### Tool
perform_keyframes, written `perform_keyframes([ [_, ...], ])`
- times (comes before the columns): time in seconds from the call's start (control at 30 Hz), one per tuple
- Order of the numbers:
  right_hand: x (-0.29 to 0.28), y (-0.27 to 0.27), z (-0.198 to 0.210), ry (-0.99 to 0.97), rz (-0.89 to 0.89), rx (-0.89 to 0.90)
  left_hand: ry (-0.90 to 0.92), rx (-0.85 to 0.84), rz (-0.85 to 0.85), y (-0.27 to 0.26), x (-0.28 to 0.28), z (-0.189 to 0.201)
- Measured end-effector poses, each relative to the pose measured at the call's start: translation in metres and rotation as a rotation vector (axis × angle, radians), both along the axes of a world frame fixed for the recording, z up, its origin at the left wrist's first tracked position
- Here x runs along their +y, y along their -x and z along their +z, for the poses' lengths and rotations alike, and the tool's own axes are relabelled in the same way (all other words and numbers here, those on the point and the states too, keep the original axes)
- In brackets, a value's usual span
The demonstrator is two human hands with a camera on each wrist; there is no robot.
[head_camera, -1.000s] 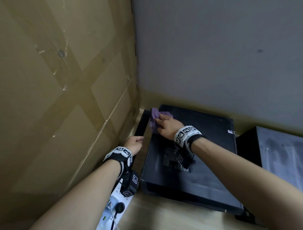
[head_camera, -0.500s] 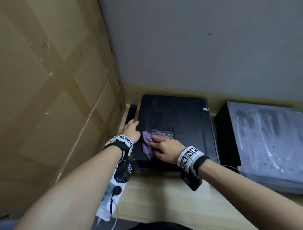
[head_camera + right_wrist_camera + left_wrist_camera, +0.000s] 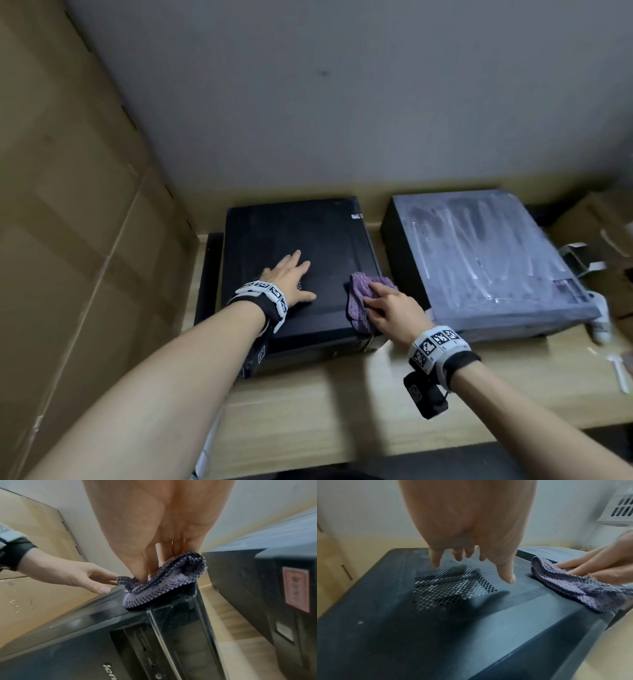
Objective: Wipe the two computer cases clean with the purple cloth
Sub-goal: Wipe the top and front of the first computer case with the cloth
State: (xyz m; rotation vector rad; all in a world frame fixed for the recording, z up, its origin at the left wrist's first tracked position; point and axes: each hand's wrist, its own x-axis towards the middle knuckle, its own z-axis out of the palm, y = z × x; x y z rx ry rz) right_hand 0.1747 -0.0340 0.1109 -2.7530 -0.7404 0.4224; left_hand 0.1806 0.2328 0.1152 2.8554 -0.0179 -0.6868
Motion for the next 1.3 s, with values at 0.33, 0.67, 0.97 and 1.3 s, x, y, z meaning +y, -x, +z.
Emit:
perform_keyframes([
  [0.33, 0.013, -0.031, -0.004, 0.041, -0.062, 0.146, -0.036, 0.111, 0.039, -0.041, 0.001, 0.004],
  [0.67, 0.051, -0.135, -0.012, 0.073, -0.073, 0.275, -0.004, 0.146, 0.136, -0.086, 0.044, 0.003],
  [0.97, 0.114, -0.233, -0.031, 0.039, -0.185, 0.192, 0.034, 0.223, 0.115, -0.094, 0.053, -0.010],
  [1.3, 0.153, -0.223, -0.035, 0.080, 0.025, 0.020, 0.035, 0.203, 0.115, -0.095, 0.050, -0.009],
])
